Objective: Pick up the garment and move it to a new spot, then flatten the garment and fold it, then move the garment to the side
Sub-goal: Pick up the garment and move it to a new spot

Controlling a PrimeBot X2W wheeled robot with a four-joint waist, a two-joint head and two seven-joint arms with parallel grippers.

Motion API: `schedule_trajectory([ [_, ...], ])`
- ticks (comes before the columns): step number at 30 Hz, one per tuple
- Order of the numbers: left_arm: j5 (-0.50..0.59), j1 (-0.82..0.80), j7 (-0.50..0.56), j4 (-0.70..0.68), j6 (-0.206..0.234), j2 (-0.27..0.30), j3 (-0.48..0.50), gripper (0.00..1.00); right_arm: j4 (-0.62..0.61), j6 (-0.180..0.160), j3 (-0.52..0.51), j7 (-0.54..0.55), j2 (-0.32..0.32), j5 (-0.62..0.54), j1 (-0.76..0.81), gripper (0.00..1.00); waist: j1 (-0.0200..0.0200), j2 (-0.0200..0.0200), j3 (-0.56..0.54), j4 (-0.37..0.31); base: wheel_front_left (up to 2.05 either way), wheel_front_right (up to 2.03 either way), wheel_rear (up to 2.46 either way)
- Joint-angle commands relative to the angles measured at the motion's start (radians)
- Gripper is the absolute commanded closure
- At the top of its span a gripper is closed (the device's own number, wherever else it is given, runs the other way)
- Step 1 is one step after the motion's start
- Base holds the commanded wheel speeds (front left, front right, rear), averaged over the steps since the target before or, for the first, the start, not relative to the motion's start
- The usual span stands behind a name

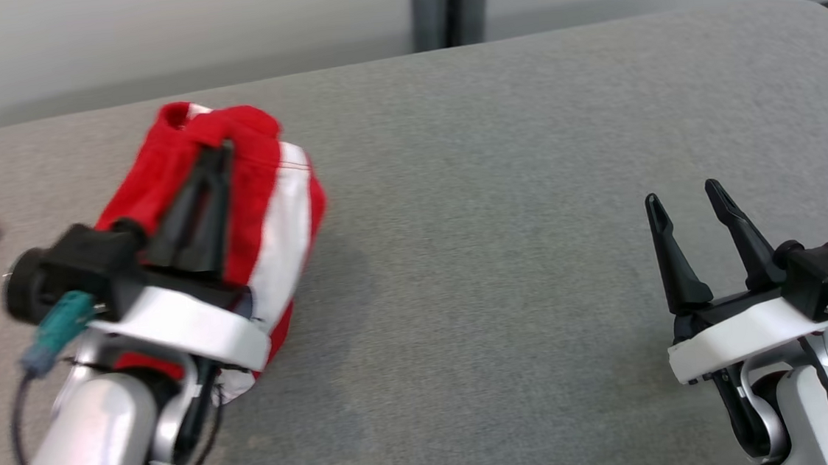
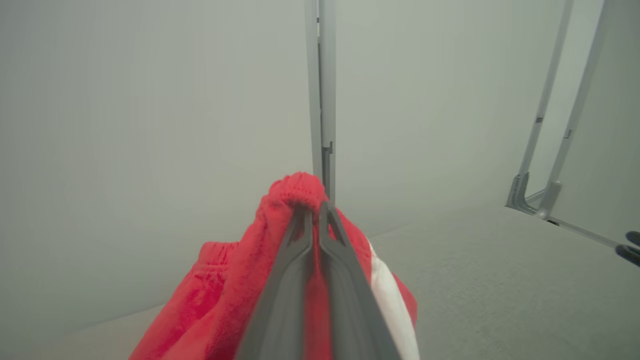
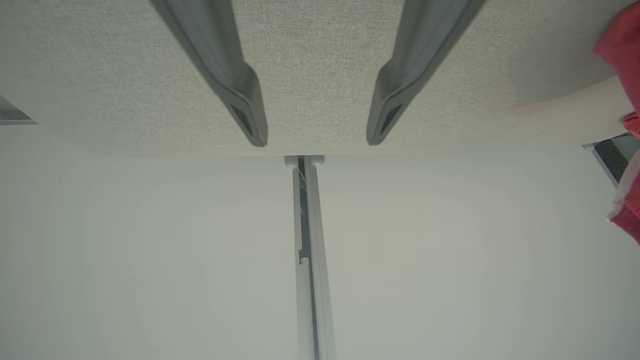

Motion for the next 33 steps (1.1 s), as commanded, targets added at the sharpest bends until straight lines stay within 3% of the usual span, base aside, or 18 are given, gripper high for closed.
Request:
schedule_trajectory([
  [1,0.003,-0.018,0.002,0.008,-0.010,-0.003,-0.009,1.00,-0.001,0.001,-0.001,-0.008,-0.005,0.005,-0.007,0.00,0.0000,0.0000,0.022,-0.039,0.00,0.00,0.00],
  [11,0.027,-0.090,0.019,0.183,-0.114,-0.111,-0.206,1.00,0.021,0.001,0.007,-0.035,-0.005,0.031,-0.024,0.00,0.0000,0.0000,0.085,-0.130,0.00,0.00,0.00],
  [22,0.011,-0.130,-0.010,0.420,-0.187,-0.183,-0.289,1.00,0.073,0.001,0.028,-0.070,-0.005,0.064,-0.044,0.00,0.0000,0.0000,0.111,-0.173,0.00,0.00,0.00],
  [23,0.009,-0.129,-0.016,0.434,-0.188,-0.187,-0.290,0.63,0.078,0.001,0.028,-0.074,-0.005,0.066,-0.045,0.00,0.0000,0.0000,0.110,-0.173,0.00,0.00,0.00],
  [24,0.010,-0.130,-0.021,0.446,-0.189,-0.190,-0.293,0.43,0.084,0.001,0.025,-0.075,-0.005,0.066,-0.046,0.00,0.0000,0.0000,0.108,-0.172,0.00,0.00,0.00],
  [25,0.013,-0.134,-0.029,0.453,-0.191,-0.193,-0.295,0.00,0.089,0.001,0.022,-0.077,-0.005,0.066,-0.045,0.00,0.0000,0.0000,0.105,-0.168,0.00,0.00,0.00],
  [33,-0.003,-0.097,-0.103,0.437,-0.177,-0.199,-0.281,0.00,0.108,0.001,0.013,-0.080,-0.005,0.045,-0.035,0.00,0.0000,0.0000,0.051,-0.110,0.00,0.00,0.00],
])
